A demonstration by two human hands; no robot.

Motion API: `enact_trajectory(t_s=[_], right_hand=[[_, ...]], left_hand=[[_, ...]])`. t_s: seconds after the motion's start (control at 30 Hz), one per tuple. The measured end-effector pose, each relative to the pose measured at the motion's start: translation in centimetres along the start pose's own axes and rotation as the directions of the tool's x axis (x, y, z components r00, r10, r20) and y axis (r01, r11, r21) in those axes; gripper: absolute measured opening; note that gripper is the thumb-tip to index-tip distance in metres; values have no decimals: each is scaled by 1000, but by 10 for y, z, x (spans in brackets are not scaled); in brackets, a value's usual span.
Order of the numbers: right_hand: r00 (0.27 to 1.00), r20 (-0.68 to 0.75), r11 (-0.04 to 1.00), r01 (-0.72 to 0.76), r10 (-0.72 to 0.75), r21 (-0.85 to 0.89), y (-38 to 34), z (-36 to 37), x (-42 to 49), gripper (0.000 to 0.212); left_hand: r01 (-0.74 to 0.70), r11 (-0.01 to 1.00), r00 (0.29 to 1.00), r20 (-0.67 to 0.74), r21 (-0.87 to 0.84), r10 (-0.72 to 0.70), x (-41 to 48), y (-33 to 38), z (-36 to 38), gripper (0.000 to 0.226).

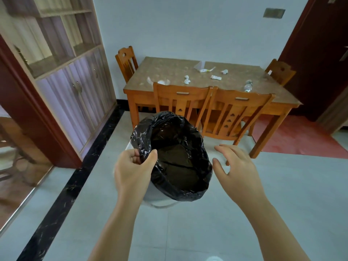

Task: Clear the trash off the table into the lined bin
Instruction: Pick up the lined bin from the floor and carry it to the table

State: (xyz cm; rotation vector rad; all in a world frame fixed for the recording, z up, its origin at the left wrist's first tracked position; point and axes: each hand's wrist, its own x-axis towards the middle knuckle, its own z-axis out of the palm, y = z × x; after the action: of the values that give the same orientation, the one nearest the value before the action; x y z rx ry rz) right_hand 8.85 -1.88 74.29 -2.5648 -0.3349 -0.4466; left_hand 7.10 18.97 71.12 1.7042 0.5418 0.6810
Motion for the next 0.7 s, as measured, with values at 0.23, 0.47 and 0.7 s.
enact_trajectory(t_s=[0.23,0.47,0.7], right_hand=[[998,51,1000,25,-25,4,21,53,104,32],[990,106,995,91,-93,31,37,108,236,33],[968,196,985,138,-156,103,22,176,340,33]], left_hand=[[33,999,999,-44,24,-32,91,-26,38,33],[108,994,985,-132,-29,-111,205,-30,93,36],[91,995,954,-282,-39,-98,306,-45,104,40]])
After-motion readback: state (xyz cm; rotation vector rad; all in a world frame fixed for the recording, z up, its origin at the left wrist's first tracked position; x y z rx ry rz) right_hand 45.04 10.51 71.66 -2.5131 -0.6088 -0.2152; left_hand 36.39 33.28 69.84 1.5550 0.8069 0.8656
